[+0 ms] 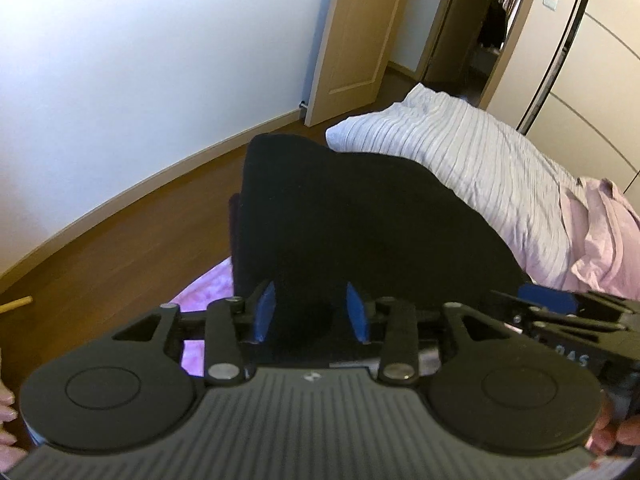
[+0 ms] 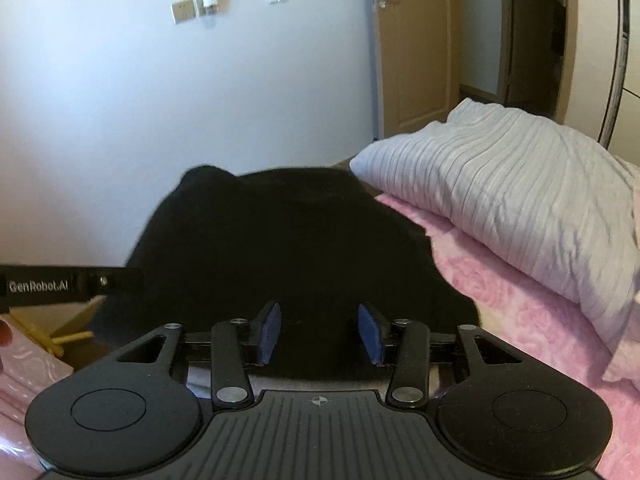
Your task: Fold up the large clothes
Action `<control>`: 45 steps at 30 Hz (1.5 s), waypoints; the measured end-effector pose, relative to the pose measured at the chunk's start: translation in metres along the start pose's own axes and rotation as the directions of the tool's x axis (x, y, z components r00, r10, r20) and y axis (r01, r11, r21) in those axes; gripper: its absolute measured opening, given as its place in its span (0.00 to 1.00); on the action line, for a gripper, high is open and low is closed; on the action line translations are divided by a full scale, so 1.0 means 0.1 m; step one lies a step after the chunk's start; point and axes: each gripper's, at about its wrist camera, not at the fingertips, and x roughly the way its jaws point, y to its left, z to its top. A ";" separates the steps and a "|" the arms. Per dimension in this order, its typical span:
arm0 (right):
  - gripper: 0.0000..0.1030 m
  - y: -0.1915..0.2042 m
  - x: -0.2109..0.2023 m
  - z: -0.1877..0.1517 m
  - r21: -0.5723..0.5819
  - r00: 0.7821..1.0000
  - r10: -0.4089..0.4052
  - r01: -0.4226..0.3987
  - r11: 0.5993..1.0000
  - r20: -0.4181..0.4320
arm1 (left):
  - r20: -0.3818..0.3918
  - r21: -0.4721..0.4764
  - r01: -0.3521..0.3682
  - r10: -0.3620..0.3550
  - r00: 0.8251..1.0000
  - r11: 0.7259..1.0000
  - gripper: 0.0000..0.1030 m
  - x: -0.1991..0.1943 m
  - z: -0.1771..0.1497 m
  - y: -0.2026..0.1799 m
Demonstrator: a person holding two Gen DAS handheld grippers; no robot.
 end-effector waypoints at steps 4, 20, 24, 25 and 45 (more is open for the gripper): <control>0.57 0.00 -0.42 -0.10 0.030 1.000 0.011 -0.011 0.999 -0.014 | -0.016 0.018 -0.018 0.018 1.000 1.000 0.43 -0.39 -0.12 -0.11; 0.61 0.12 -2.10 -0.69 0.012 0.995 0.059 -0.059 0.998 -0.086 | -0.002 0.066 -0.060 0.061 0.998 0.996 0.63 -2.03 -1.00 -0.67; 0.61 0.13 -2.44 -0.90 -0.004 0.995 0.072 -0.072 0.997 -0.070 | -0.001 0.077 -0.060 0.060 0.998 0.995 0.65 -2.29 -1.27 -0.81; 0.61 0.13 -2.51 -0.95 -0.007 0.995 0.074 -0.075 0.997 -0.070 | -0.001 0.078 -0.063 0.064 0.998 0.995 0.65 -2.34 -1.33 -0.84; 0.61 0.21 -3.24 -1.56 -0.038 0.992 0.102 -0.106 0.994 -0.080 | 0.010 0.077 -0.064 0.063 0.998 0.995 0.65 -2.95 -2.10 -1.14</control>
